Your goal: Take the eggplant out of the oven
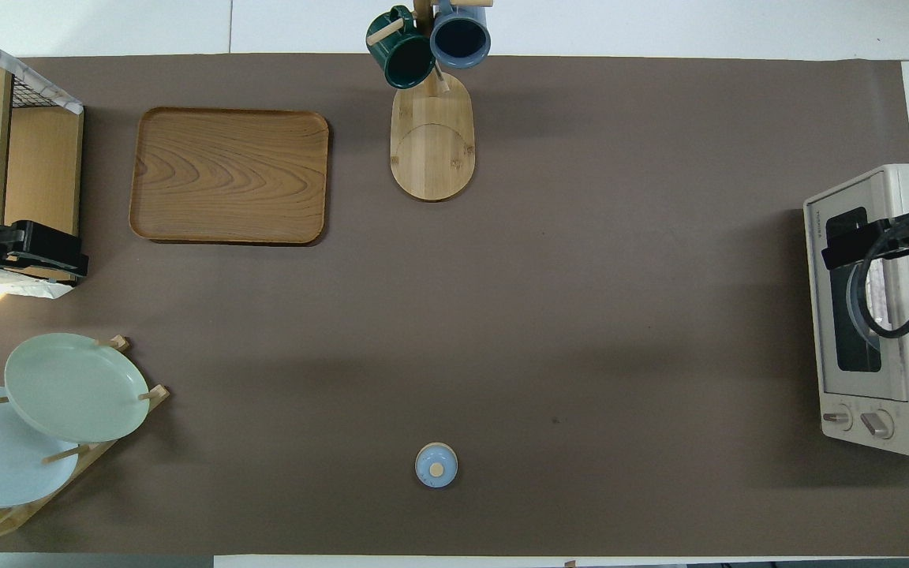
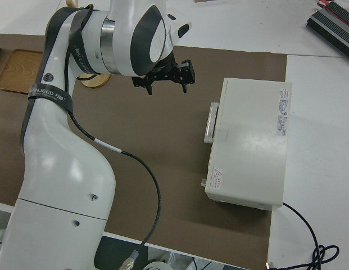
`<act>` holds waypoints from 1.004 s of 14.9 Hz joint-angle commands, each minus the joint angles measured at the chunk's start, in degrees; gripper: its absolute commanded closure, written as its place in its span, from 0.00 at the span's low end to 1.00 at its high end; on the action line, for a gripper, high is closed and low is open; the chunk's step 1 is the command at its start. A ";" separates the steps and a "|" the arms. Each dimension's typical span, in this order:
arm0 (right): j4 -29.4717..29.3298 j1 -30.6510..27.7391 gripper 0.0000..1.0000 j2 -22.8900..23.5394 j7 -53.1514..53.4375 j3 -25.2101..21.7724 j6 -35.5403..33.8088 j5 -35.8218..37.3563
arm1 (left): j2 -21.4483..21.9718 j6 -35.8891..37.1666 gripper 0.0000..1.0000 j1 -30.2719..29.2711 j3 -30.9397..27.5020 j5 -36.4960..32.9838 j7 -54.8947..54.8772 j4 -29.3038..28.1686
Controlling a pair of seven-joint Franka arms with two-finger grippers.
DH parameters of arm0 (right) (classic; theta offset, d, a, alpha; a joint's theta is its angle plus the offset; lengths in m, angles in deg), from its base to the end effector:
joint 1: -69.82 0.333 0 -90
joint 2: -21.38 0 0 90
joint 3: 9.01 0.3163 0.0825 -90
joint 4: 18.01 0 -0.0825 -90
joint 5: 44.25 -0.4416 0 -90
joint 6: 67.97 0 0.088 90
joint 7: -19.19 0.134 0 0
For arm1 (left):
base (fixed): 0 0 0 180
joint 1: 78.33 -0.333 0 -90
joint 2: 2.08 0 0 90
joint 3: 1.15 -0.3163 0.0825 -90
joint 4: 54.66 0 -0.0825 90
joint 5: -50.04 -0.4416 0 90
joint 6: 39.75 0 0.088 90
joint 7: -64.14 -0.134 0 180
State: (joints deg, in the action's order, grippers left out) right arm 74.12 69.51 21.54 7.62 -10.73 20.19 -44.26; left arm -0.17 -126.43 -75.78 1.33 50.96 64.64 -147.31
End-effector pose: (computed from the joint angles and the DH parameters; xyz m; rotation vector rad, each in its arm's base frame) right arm 0.6057 -0.0214 0.5739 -3.1201 -0.2604 0.1121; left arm 0.5903 -0.0546 0.5888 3.1260 -0.1241 -0.1119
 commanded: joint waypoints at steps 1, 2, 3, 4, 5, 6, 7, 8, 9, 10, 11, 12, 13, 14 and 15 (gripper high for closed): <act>1.20 -0.65 0.03 -1.12 -0.20 0.14 0.51 -0.61 | -0.06 0.19 0.00 -0.52 0.42 -1.00 0.37 0.11; 1.29 -0.66 0.40 -1.21 -1.17 0.14 0.69 -0.61 | -0.06 0.19 0.00 -0.52 0.42 -1.00 0.37 0.11; 1.73 -0.66 0.78 -1.39 -1.87 0.05 0.87 -0.52 | -0.06 0.19 0.00 -0.52 0.42 -1.00 0.37 0.11; 3.56 -0.74 1.00 -2.17 -1.97 0.05 1.91 -0.43 | -0.06 0.19 0.00 -0.52 0.42 -1.00 0.37 0.11; 6.36 -0.83 1.00 -3.31 -2.40 -0.04 5.06 0.27 | -0.06 0.19 0.00 -0.52 0.42 -1.00 0.37 0.11; 9.87 -0.92 1.00 -4.63 -3.28 -0.21 8.22 0.71 | -0.06 0.19 0.00 -0.52 0.42 -1.00 0.37 0.11; 14.35 -2.05 1.00 -6.47 -5.37 -0.30 12.08 1.76 | -0.06 0.19 0.00 -0.52 0.42 -1.00 0.37 0.11; 18.65 -2.58 1.00 -8.14 -6.44 -0.30 16.38 2.99 | -0.06 0.19 0.00 -0.52 0.42 -1.00 0.37 0.11; 20.87 -2.68 1.00 -9.03 -6.27 -0.30 17.82 4.48 | -0.06 0.19 0.00 -0.52 0.42 -1.00 0.37 0.11; 21.59 -2.76 1.00 -9.04 -5.49 -0.39 18.00 5.80 | -0.06 0.19 0.00 -0.52 0.42 -1.00 0.37 0.11; 21.77 -3.29 1.00 -8.51 -3.92 -0.39 18.62 6.77 | -0.06 0.19 0.00 -0.52 0.42 -1.00 0.37 0.11; 21.77 -3.64 1.00 -7.38 -1.99 -0.39 18.80 8.69 | -0.06 0.19 0.00 -0.52 0.42 -1.00 0.37 0.11; 21.77 -3.38 1.00 -6.58 1.60 -0.30 18.80 11.67 | -0.15 0.28 0.00 -0.52 0.42 -1.00 0.37 0.11; 21.86 -2.86 1.00 -6.23 5.12 -0.21 18.62 14.14 | -0.06 0.19 0.00 -0.52 0.42 -1.00 0.37 0.11; 22.30 -2.59 1.00 -5.44 7.59 -0.13 18.80 16.51 | -0.06 0.19 0.00 -0.52 0.42 -1.00 0.37 0.11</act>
State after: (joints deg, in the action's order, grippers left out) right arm 94.94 66.69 15.53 9.66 -11.49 37.81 -32.11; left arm -0.17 -126.43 -75.78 1.33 50.96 64.64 -147.31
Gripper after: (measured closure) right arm 0.991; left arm 0.000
